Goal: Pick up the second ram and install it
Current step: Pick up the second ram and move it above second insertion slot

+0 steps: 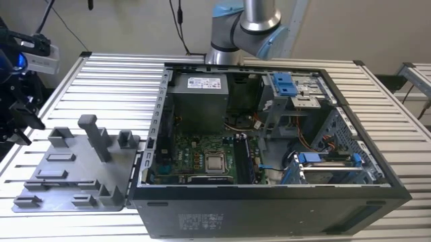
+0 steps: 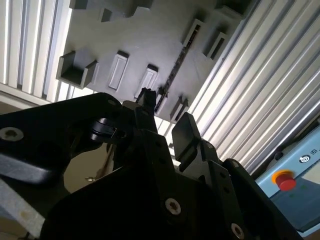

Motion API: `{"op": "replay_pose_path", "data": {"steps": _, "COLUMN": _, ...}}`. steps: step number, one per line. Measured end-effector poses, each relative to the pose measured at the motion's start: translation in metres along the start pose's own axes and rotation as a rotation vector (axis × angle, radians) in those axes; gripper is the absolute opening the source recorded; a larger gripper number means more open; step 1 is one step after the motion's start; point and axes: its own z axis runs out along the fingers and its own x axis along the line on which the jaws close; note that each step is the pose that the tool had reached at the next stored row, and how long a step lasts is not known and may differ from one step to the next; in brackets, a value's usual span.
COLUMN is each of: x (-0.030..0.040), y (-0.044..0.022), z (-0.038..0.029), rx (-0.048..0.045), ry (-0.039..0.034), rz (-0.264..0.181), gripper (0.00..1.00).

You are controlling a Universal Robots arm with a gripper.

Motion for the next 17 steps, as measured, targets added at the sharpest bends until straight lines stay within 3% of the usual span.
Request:
{"op": "replay_pose_path", "data": {"steps": 12, "x": 0.0010, "y": -0.0005, "z": 0.0159, "rx": -0.0001, "ry": -0.0012, "rz": 0.000, "gripper": 0.42}}
{"op": "replay_pose_path", "data": {"steps": 17, "x": 0.0045, "y": -0.0011, "z": 0.0219, "rx": -0.0001, "ry": -0.0029, "rz": -0.002, "gripper": 0.42}}
